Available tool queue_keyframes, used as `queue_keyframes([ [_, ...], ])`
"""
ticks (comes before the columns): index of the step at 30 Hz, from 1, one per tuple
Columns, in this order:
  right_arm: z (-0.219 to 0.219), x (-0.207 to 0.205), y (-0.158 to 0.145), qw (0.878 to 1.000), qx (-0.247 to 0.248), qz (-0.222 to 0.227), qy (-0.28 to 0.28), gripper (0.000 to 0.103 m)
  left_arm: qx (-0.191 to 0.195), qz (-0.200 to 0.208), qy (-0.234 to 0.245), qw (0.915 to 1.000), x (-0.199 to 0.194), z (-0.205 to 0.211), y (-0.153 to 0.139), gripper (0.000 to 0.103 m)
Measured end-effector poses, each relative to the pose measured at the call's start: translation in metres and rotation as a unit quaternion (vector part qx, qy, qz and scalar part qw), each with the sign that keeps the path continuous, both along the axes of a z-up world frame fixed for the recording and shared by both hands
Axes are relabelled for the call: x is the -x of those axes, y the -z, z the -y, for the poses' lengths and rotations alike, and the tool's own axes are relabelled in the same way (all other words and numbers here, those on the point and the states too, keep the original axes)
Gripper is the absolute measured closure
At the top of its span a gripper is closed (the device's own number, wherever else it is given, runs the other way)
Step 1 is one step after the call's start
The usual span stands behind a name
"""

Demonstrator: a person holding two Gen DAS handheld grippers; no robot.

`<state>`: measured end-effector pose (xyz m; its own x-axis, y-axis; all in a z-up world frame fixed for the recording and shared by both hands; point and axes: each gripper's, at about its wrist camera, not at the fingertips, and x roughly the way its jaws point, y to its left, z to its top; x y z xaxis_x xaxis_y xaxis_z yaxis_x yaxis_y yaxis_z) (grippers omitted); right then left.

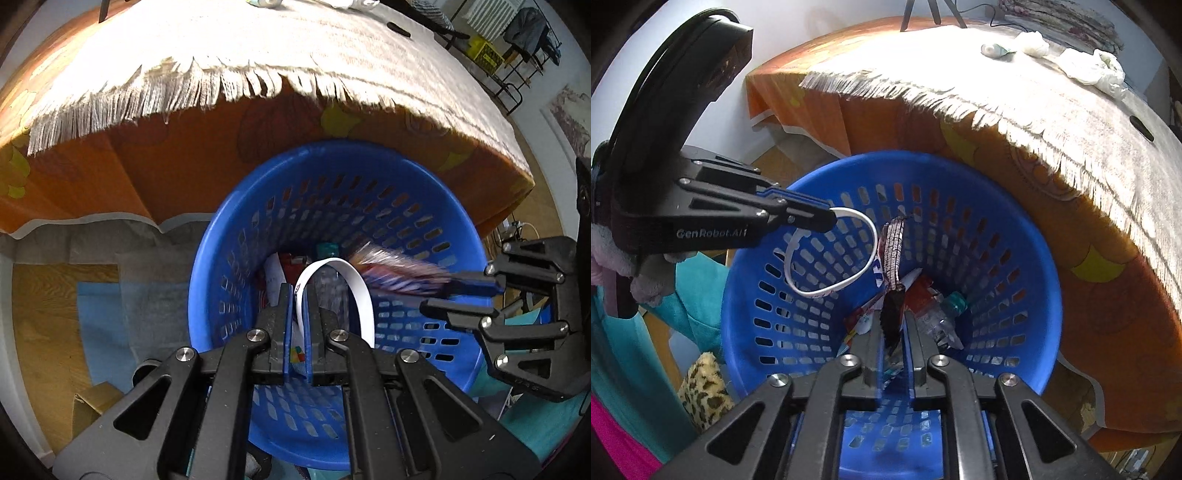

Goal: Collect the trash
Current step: 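Open both tools to drop the band and wrapper into the basket, then reach the left tool to the toothpaste tube while the right tool reaches the white plastic bag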

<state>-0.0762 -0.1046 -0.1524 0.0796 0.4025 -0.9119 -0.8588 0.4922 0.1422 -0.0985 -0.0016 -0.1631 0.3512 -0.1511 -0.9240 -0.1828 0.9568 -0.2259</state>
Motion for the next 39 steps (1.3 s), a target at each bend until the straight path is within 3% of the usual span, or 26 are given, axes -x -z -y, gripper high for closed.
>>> queue_keyframes([
  [4,0.0,-0.002,-0.001,1.0,0.001,0.003,0.004,0.072,-0.005,-0.001,0.001,1.0,-0.002,0.001,0.0,0.092],
  [6,0.0,-0.003,-0.001,1.0,0.002,0.004,0.008,0.056,-0.007,0.001,0.0,1.0,-0.002,0.001,-0.001,0.082],
  [8,0.001,-0.005,-0.002,1.0,0.001,0.006,0.012,0.048,-0.01,0.004,-0.001,0.9999,-0.001,0.001,-0.002,0.079],
  [10,0.001,-0.005,-0.003,1.0,0.001,0.007,0.015,0.047,-0.012,0.004,-0.002,0.9999,-0.002,0.003,-0.002,0.079],
  [13,0.002,-0.007,-0.005,1.0,0.001,0.012,0.02,0.035,-0.014,0.003,-0.003,0.9999,-0.003,0.002,-0.002,0.078],
  [16,0.003,-0.008,-0.006,1.0,0.002,0.016,0.025,0.029,-0.019,0.009,-0.004,0.9998,-0.003,0.001,-0.003,0.062],
  [18,0.004,-0.009,-0.007,0.999,0.002,0.018,0.028,0.024,-0.021,0.013,-0.005,0.9997,-0.004,0.001,-0.006,0.058],
  [22,0.004,-0.012,-0.008,0.999,0.006,0.022,0.037,0.022,-0.024,0.015,-0.004,0.9996,-0.006,0.001,-0.008,0.058],
  [24,0.004,-0.013,-0.008,0.999,0.011,0.026,0.043,0.015,-0.025,0.016,-0.004,0.9996,-0.007,0.002,-0.008,0.057],
  [26,0.005,-0.015,-0.009,0.998,0.011,0.031,0.05,0.013,-0.026,0.016,-0.006,0.9995,-0.006,0.001,-0.01,0.051],
  [39,0.009,-0.037,-0.033,0.993,0.007,0.069,0.092,0.012,-0.018,0.051,-0.029,0.9981,-0.03,-0.015,-0.042,0.048],
])
